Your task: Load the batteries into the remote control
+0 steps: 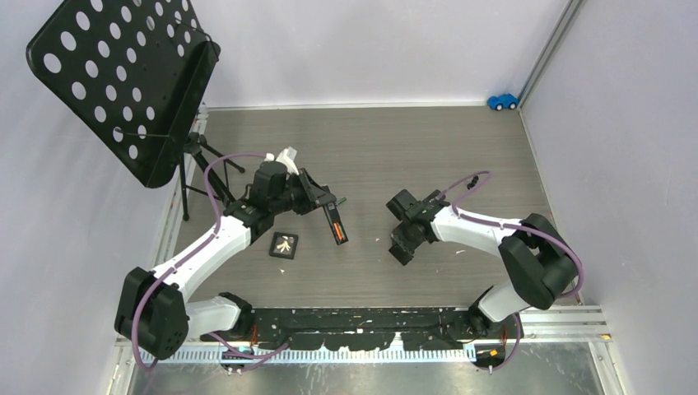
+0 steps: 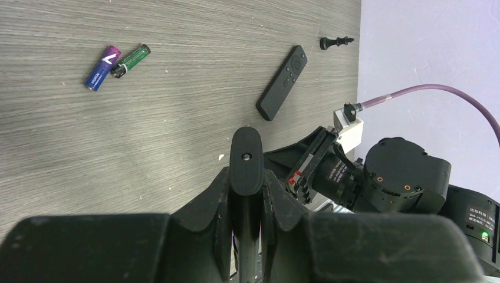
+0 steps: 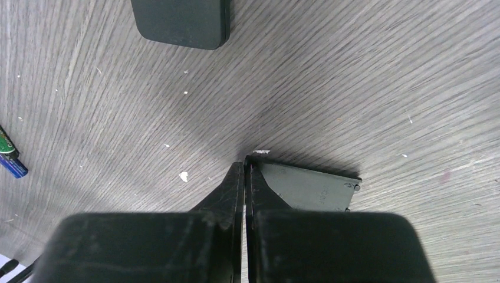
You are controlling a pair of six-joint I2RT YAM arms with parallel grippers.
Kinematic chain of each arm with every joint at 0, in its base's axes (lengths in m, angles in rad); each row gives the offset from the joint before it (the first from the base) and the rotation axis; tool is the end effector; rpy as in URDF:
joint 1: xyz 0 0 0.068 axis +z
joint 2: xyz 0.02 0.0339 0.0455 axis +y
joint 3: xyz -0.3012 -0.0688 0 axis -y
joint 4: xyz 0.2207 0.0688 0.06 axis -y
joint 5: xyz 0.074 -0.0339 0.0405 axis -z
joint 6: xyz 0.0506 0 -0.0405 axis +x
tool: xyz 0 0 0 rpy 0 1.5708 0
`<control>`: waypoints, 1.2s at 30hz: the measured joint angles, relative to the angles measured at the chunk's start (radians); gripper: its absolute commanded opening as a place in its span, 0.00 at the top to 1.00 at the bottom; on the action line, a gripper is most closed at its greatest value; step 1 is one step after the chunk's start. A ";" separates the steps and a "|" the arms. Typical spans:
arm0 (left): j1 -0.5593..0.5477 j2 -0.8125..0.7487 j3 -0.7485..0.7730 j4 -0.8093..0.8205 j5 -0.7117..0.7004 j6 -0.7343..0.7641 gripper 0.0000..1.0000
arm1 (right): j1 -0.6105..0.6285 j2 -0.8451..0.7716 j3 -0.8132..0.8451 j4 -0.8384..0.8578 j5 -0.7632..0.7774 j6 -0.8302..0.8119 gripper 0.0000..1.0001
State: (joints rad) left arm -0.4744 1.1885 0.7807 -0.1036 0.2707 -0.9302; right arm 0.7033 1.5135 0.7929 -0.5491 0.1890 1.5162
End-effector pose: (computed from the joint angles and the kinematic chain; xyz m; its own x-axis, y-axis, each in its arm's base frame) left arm 0.2083 -0.1222 0.3004 -0.7794 -0.4682 -0.4163 0.0380 0.6279 -0.7774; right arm 0.1929 0.1511 0.1955 -0.6316 0.7503 -0.1953 0.6950 0.6596 0.2863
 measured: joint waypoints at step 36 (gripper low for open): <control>-0.043 0.090 -0.052 0.655 0.069 -0.606 1.00 | 0.056 -0.587 -0.048 0.878 -0.143 -0.121 1.00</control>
State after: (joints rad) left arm -0.5179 1.2785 0.7284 0.5514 0.3397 -1.5360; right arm 0.7597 0.9264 0.7448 0.3290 0.0456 1.3949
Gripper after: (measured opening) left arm 0.183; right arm 0.025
